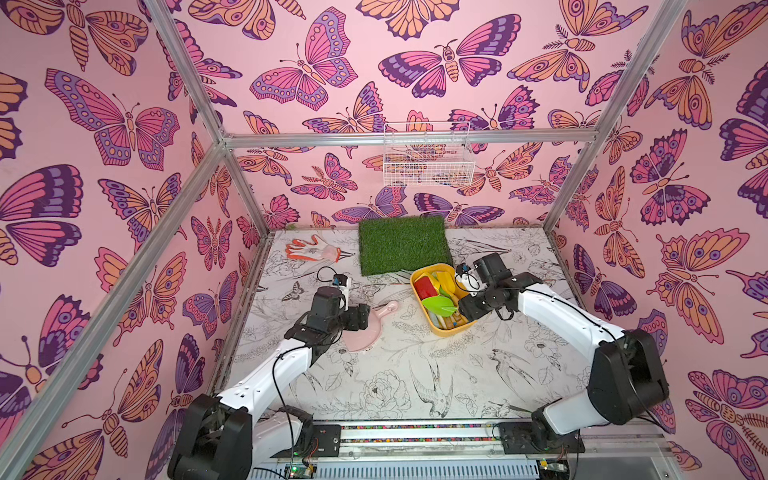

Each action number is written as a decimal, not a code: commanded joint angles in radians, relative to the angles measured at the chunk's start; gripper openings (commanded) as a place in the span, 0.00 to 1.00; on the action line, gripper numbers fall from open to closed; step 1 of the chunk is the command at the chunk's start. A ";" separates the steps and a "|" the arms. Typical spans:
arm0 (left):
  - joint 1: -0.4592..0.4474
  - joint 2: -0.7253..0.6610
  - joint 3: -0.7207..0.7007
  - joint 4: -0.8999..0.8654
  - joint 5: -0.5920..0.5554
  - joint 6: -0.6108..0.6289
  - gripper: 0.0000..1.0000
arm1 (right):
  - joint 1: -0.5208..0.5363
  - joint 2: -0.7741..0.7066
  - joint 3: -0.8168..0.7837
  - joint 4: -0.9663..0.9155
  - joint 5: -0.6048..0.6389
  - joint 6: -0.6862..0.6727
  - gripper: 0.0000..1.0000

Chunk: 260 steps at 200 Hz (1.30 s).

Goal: Take the shovel out of the storage box
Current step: Pick up the shovel from the storage box.

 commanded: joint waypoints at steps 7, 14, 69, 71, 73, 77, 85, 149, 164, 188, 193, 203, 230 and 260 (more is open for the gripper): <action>-0.006 -0.003 0.021 -0.016 0.013 0.020 0.87 | 0.009 0.021 0.030 -0.038 -0.010 -0.091 0.64; -0.007 -0.003 0.022 -0.015 0.011 0.019 0.87 | 0.011 0.026 0.029 -0.033 -0.004 -0.100 0.61; -0.007 0.013 0.023 -0.016 0.012 0.019 0.87 | 0.022 0.090 0.071 -0.034 0.014 -0.155 0.52; -0.007 0.014 0.024 -0.016 0.012 0.019 0.87 | 0.022 0.094 0.073 -0.035 0.014 -0.156 0.53; -0.007 0.014 0.023 -0.016 0.011 0.019 0.87 | 0.022 0.097 0.076 -0.036 0.013 -0.158 0.53; -0.007 0.016 0.025 -0.016 0.009 0.020 0.87 | 0.022 0.105 0.079 -0.036 0.010 -0.163 0.53; -0.008 0.017 0.025 -0.016 0.007 0.022 0.87 | 0.024 0.121 0.086 -0.040 0.010 -0.172 0.53; -0.008 0.017 0.024 -0.015 0.001 0.032 0.87 | 0.024 0.197 0.122 -0.077 -0.021 -0.213 0.48; -0.008 0.018 0.024 -0.016 0.001 0.032 0.87 | 0.023 0.198 0.123 -0.082 -0.023 -0.213 0.42; -0.009 0.019 0.024 -0.018 0.002 0.029 0.87 | 0.024 0.179 0.116 -0.088 -0.026 -0.211 0.33; -0.008 0.019 0.024 -0.018 0.001 0.030 0.87 | 0.024 0.172 0.113 -0.086 -0.028 -0.210 0.31; -0.008 0.019 0.024 -0.020 0.003 0.027 0.87 | 0.026 0.152 0.102 -0.080 -0.029 -0.203 0.27; -0.009 0.017 0.027 -0.023 0.011 0.020 0.86 | 0.037 0.071 0.065 -0.054 -0.030 -0.178 0.23; -0.009 0.023 0.033 -0.023 0.024 0.015 0.86 | 0.038 -0.036 0.015 0.003 -0.012 -0.095 0.19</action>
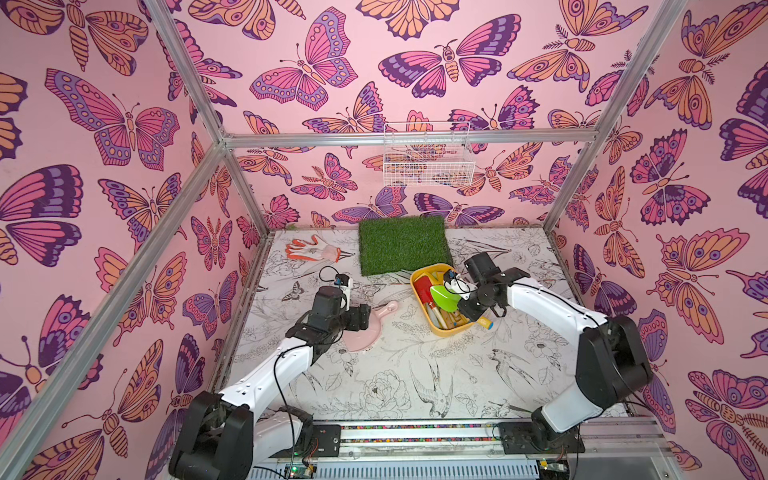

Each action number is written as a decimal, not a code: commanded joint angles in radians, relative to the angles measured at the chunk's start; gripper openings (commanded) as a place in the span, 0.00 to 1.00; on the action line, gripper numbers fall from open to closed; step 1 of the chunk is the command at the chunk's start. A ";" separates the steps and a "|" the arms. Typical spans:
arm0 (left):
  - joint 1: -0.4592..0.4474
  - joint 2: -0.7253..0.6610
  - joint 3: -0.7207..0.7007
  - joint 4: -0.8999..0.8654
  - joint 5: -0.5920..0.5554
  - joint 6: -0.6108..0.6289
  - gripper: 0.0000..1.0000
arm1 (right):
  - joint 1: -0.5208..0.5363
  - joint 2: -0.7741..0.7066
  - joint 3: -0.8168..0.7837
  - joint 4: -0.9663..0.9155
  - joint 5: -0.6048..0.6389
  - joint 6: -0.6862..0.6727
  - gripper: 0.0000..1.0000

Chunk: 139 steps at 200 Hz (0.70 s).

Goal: Take the shovel out of the storage box
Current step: Pick up the shovel from the storage box.

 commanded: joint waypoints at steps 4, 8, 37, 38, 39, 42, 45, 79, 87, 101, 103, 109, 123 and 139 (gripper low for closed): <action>-0.005 0.012 0.025 -0.019 0.025 0.001 0.86 | 0.007 -0.094 -0.034 0.052 0.019 0.097 0.19; -0.005 0.015 0.027 -0.018 0.027 0.000 0.86 | 0.006 -0.105 -0.040 0.064 0.033 0.123 0.19; -0.049 0.036 0.040 -0.020 0.012 0.034 0.86 | -0.041 -0.149 -0.054 0.104 0.007 0.246 0.19; -0.051 0.037 0.040 -0.019 0.010 0.036 0.86 | -0.045 -0.149 -0.054 0.105 0.007 0.250 0.19; -0.054 0.037 0.041 -0.020 0.009 0.037 0.86 | -0.048 -0.150 -0.055 0.105 0.005 0.255 0.19; -0.061 0.039 0.042 -0.019 0.007 0.042 0.86 | -0.057 -0.152 -0.055 0.109 -0.001 0.266 0.18; -0.067 0.041 0.044 -0.020 0.004 0.045 0.86 | -0.068 -0.153 -0.056 0.113 -0.007 0.277 0.18; -0.130 0.071 0.079 -0.017 0.004 0.043 0.87 | -0.223 -0.151 -0.063 0.163 -0.043 0.438 0.13; -0.139 0.081 0.088 -0.017 0.016 0.032 0.87 | -0.257 -0.144 -0.065 0.176 -0.047 0.468 0.12; -0.158 0.092 0.106 -0.017 0.033 0.025 0.87 | -0.310 -0.119 -0.060 0.195 -0.061 0.498 0.13; -0.161 0.092 0.108 -0.017 0.035 0.024 0.87 | -0.316 -0.114 -0.057 0.197 -0.060 0.501 0.13; -0.171 0.128 0.115 -0.016 0.035 0.024 0.87 | -0.331 -0.095 -0.048 0.198 -0.055 0.502 0.13; -0.195 0.150 0.130 -0.015 0.037 0.025 0.87 | -0.354 -0.042 -0.010 0.187 -0.058 0.495 0.13; -0.221 0.173 0.145 -0.014 0.035 0.026 0.87 | -0.360 0.052 0.044 0.169 -0.074 0.476 0.14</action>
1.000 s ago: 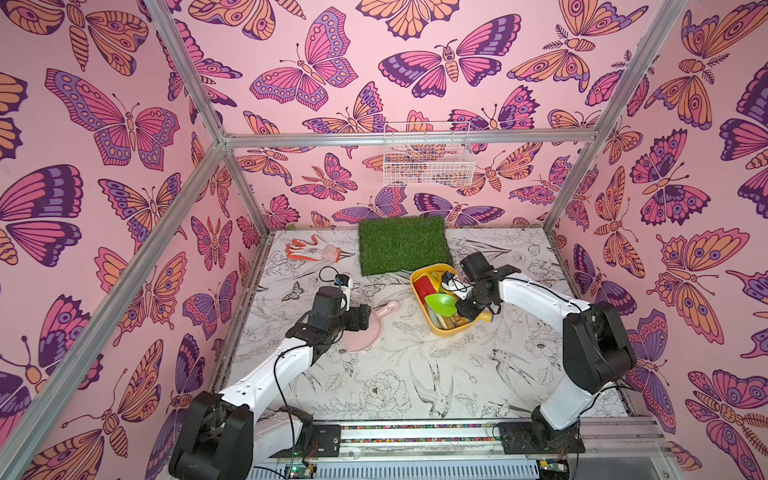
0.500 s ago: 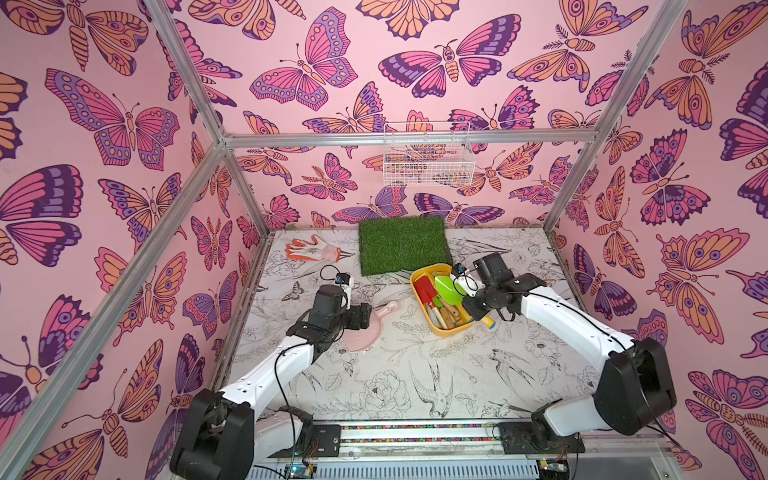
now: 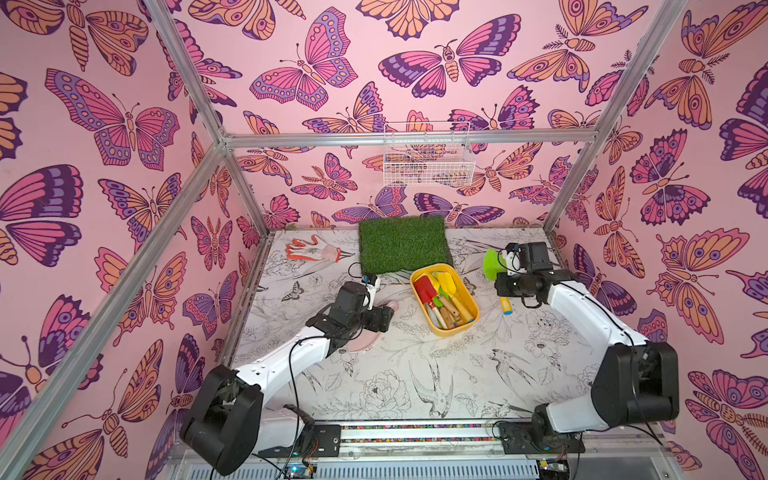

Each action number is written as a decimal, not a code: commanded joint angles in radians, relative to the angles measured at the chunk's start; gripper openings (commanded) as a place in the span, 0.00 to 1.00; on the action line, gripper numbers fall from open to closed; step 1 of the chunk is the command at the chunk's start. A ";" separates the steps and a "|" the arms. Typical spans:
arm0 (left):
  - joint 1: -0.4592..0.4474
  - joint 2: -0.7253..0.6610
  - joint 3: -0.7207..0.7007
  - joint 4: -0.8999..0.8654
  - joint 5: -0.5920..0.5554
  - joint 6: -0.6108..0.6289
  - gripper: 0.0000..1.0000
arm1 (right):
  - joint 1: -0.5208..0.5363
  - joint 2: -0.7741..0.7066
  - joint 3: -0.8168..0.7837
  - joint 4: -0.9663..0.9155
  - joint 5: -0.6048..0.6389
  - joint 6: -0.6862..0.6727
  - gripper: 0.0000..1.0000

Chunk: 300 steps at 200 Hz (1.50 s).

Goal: Take the shovel out of the storage box
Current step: Pick up the shovel from the storage box, then place the shovel at the center of the board.

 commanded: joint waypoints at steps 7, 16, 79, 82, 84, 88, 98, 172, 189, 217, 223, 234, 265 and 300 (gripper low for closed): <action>-0.041 0.040 0.032 -0.004 0.014 -0.002 0.87 | -0.012 0.145 0.099 -0.001 -0.041 0.021 0.14; -0.051 0.051 0.040 -0.004 0.016 -0.002 0.87 | -0.012 0.189 0.127 0.000 -0.049 0.018 0.14; -0.062 0.084 0.046 0.025 0.046 -0.023 0.87 | -0.034 0.435 0.283 0.005 -0.096 0.038 0.14; -0.061 0.086 0.045 0.026 0.047 -0.023 0.87 | -0.035 0.444 0.288 0.007 -0.094 0.038 0.14; -0.061 0.087 0.046 0.027 0.048 -0.023 0.88 | -0.035 0.449 0.291 0.007 -0.094 0.038 0.14; -0.061 0.090 0.048 0.030 0.051 -0.024 0.88 | -0.036 0.459 0.294 0.008 -0.095 0.038 0.15; -0.062 0.097 0.052 0.030 0.056 -0.028 0.88 | -0.039 0.482 0.309 0.008 -0.094 0.038 0.15; -0.061 0.079 0.062 0.029 0.040 -0.174 0.87 | -0.046 0.531 0.340 -0.001 -0.083 0.028 0.60; -0.061 0.060 0.062 0.020 0.042 -0.206 0.86 | -0.045 0.480 0.303 0.029 -0.054 0.043 0.69; -0.063 0.037 0.058 0.001 -0.007 -0.194 0.83 | -0.021 0.341 0.236 0.077 -0.040 0.105 0.70; -0.067 0.037 0.053 0.004 -0.025 -0.193 0.82 | 0.001 0.307 0.221 0.084 -0.042 0.112 0.71; -0.070 0.050 0.039 0.016 -0.042 -0.196 0.83 | 0.052 0.254 0.213 0.072 -0.022 0.119 0.72; -0.078 0.092 0.020 0.055 -0.014 -0.109 0.84 | 0.226 0.180 0.261 -0.059 0.044 0.137 0.68; -0.088 0.054 0.007 0.070 0.004 -0.113 0.85 | 0.363 0.189 0.291 -0.171 0.053 0.157 0.54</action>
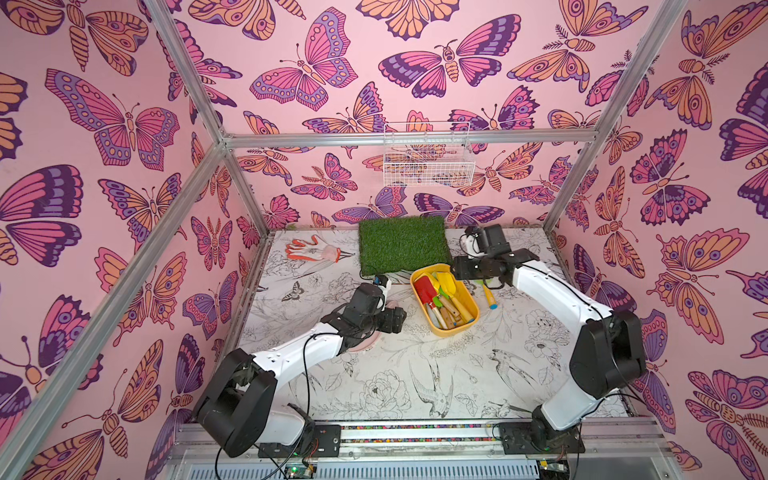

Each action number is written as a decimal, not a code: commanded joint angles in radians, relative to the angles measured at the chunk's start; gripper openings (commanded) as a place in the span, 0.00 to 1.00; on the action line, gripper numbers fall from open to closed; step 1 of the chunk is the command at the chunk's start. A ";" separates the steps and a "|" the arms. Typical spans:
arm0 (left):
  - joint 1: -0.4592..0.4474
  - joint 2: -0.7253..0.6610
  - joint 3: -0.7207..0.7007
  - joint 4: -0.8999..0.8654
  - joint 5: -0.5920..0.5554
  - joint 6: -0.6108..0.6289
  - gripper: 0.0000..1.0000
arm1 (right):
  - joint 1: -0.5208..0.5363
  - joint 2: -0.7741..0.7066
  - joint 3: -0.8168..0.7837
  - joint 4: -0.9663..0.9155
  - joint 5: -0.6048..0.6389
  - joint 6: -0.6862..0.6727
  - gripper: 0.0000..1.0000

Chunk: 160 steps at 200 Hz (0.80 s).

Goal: Take the shovel out of the storage box
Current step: Place the shovel at the center of the board.

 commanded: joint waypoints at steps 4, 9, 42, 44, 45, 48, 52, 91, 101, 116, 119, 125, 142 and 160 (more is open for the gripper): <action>-0.007 -0.028 -0.022 0.027 0.015 0.029 0.85 | 0.056 0.035 0.029 -0.168 0.034 0.022 0.52; -0.009 -0.034 -0.026 0.031 0.022 0.030 0.85 | 0.061 0.042 0.035 -0.185 0.037 0.021 0.48; -0.008 -0.056 -0.053 0.068 0.051 0.016 0.84 | 0.068 0.037 -0.032 -0.150 0.007 0.037 0.44; -0.008 -0.056 -0.053 0.067 0.050 0.015 0.84 | 0.068 0.037 -0.035 -0.150 0.009 0.036 0.44; -0.008 -0.056 -0.053 0.068 0.049 0.015 0.84 | 0.068 0.037 -0.036 -0.150 0.011 0.035 0.44; -0.008 -0.056 -0.052 0.068 0.048 0.016 0.84 | 0.068 0.038 -0.038 -0.154 0.016 0.032 0.44; -0.008 -0.057 -0.054 0.068 0.045 0.014 0.84 | 0.068 0.038 -0.038 -0.161 0.024 0.030 0.44; -0.010 -0.021 -0.044 0.068 0.055 -0.009 0.82 | 0.072 0.099 -0.016 -0.206 -0.026 -0.023 0.38; -0.010 -0.014 -0.039 0.068 0.060 -0.015 0.82 | 0.076 0.112 -0.015 -0.204 -0.022 -0.032 0.38; -0.010 -0.012 -0.038 0.067 0.063 -0.016 0.81 | 0.082 0.138 -0.013 -0.191 -0.030 -0.060 0.38; -0.010 -0.012 -0.036 0.067 0.063 -0.016 0.82 | 0.084 0.142 -0.013 -0.187 -0.029 -0.064 0.38; -0.011 -0.015 -0.037 0.068 0.061 -0.016 0.82 | 0.089 0.153 -0.011 -0.177 -0.026 -0.073 0.38; -0.011 -0.022 -0.041 0.068 0.053 -0.017 0.82 | 0.103 0.172 -0.012 -0.153 0.019 -0.094 0.38; -0.011 -0.026 -0.044 0.068 0.051 -0.016 0.82 | 0.114 0.176 -0.023 -0.125 0.083 -0.108 0.42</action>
